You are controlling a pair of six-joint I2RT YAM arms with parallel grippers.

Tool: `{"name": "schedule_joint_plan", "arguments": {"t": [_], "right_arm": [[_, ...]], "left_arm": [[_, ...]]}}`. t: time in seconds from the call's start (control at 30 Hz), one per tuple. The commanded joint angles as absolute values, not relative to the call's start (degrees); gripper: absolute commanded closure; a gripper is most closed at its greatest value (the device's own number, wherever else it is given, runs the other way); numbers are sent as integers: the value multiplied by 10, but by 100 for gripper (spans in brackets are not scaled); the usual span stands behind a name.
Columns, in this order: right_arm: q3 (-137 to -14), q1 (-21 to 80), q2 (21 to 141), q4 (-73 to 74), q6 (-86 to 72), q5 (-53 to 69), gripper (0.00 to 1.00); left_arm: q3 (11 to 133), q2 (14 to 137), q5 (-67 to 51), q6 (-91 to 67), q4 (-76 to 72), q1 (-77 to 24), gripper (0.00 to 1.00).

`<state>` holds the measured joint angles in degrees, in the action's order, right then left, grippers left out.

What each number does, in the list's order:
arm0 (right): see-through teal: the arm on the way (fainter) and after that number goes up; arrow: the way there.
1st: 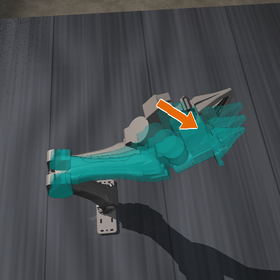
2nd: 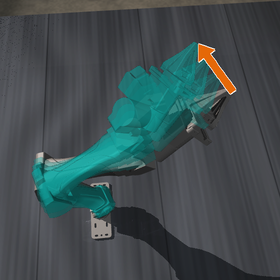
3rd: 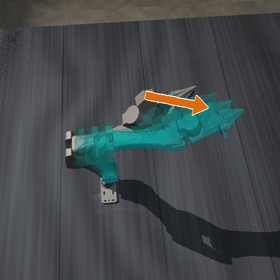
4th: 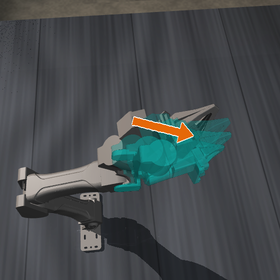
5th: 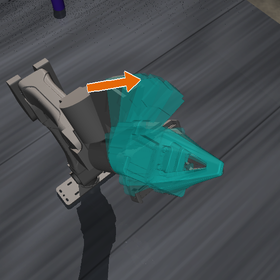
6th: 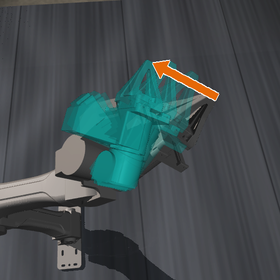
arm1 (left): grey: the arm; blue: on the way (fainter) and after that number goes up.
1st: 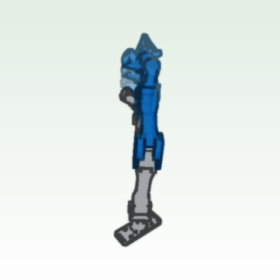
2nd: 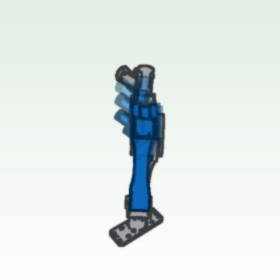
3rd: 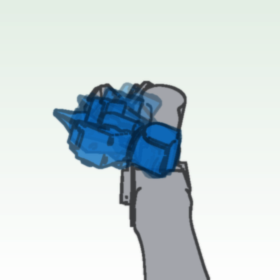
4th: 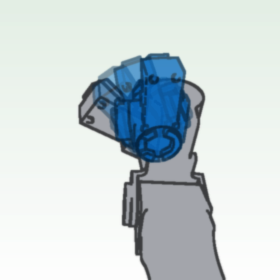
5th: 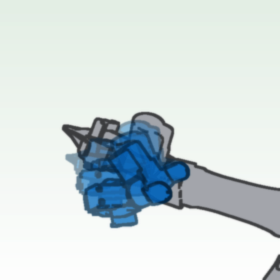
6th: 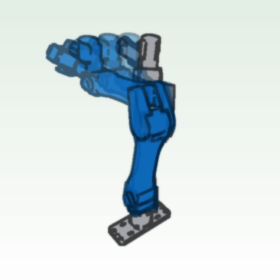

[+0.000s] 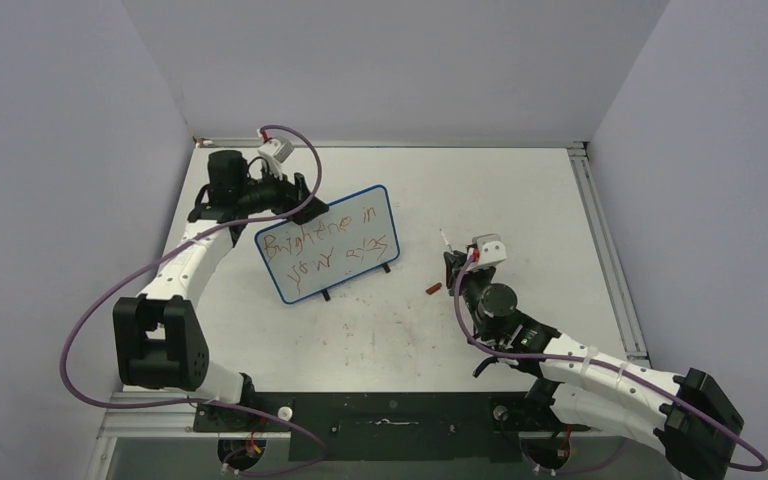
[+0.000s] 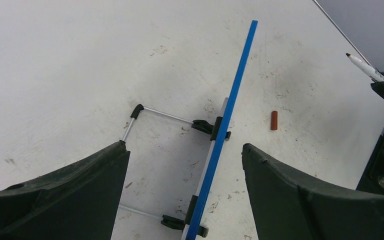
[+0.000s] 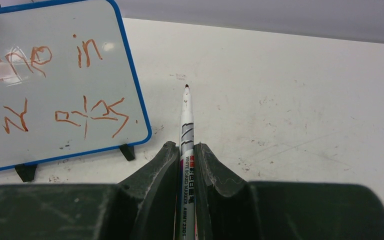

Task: Write a sentence on the whiteboard
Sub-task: Put down the whiteboard on the whiteboard stand, then pick up the pen cap from the center of the board.

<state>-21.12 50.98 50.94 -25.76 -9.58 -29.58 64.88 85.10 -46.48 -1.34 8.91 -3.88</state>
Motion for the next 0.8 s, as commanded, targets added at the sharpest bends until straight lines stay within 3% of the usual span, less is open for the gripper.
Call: {"name": "schedule_joint_plan", "arguments": {"t": [0.0,0.1,0.23,0.5,0.77], "right_arm": [[-245,511,507,-235,-97,-295,95],[-271,512,505,-184,-104,-292,95],[-297,507,487,-100,-127,-301,95],[-294,468,415,12,-166,-315,95],[-265,324,374,30,-207,-198,95]], "left_arm": [[657,798,-378,-28,14,-32,18],[658,753,-286,-44,-31,-33,17],[707,707,-213,-30,24,-68,16],[722,655,-59,-31,156,-290,17],[621,714,41,-105,76,-513,20]]}}
